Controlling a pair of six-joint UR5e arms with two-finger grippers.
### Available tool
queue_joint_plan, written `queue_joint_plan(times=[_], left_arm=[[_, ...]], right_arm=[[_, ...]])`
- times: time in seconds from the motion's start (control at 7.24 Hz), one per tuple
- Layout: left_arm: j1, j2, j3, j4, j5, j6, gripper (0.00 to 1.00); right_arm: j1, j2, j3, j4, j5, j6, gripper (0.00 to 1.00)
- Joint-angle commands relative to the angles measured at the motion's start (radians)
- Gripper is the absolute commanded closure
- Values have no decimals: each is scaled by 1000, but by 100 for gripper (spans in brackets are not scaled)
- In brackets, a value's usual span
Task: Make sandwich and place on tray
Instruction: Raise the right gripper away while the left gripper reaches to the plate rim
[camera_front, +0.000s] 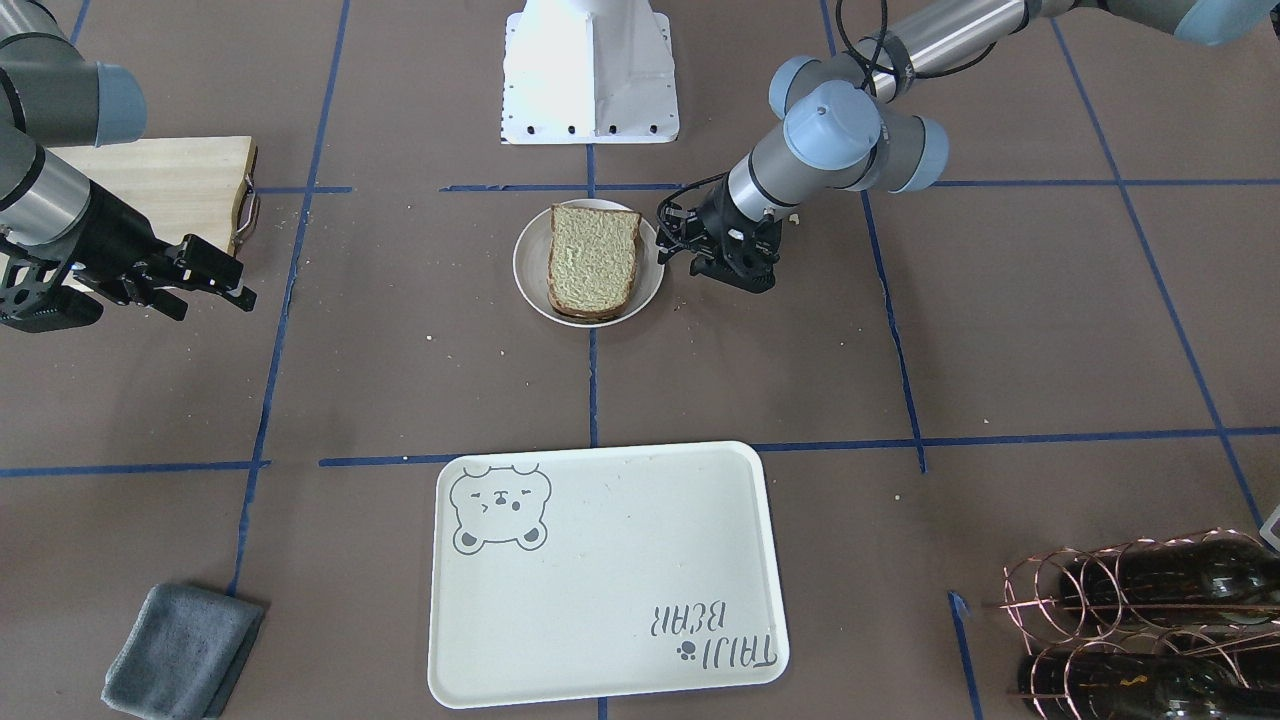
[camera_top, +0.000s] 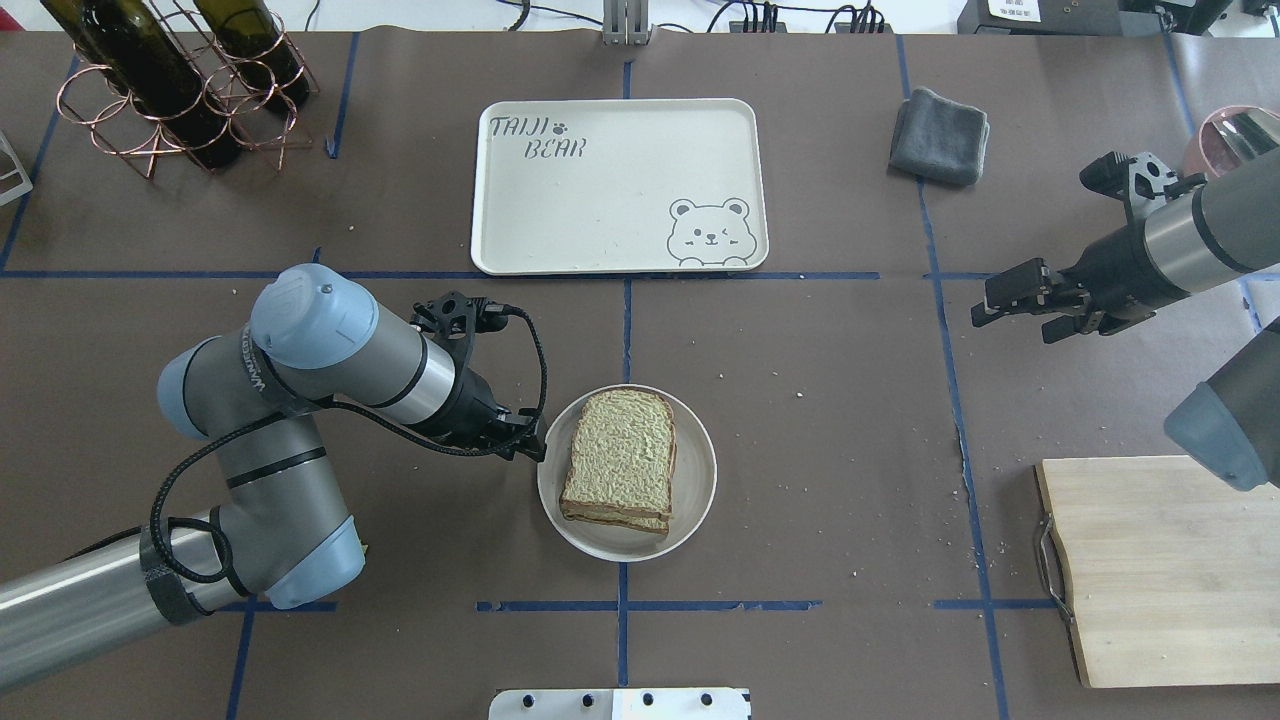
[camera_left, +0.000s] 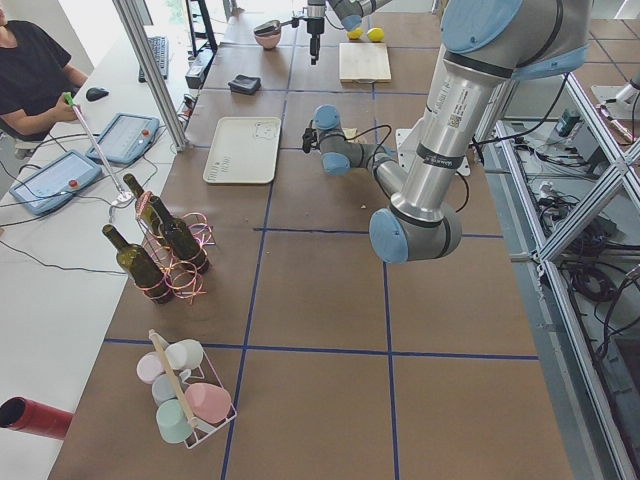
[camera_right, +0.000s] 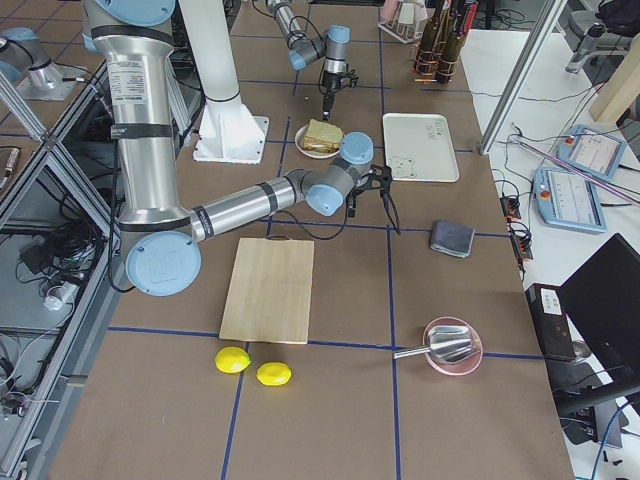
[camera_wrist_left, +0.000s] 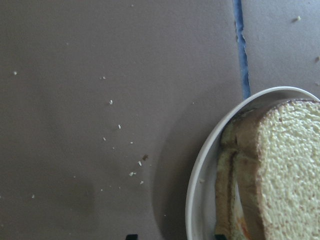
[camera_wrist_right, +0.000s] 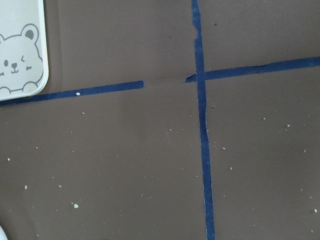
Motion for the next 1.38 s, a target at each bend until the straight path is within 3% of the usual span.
queue_joint_plan(times=[0.0,1.24], left_arm=[[1,-9,4,0,4,-20,58],[41,-37,54,-1,47,-79,69]], right_arm=[[0,-7,1,1,-2,-1,0],[-1,-16,1,3,-3,-1,0]])
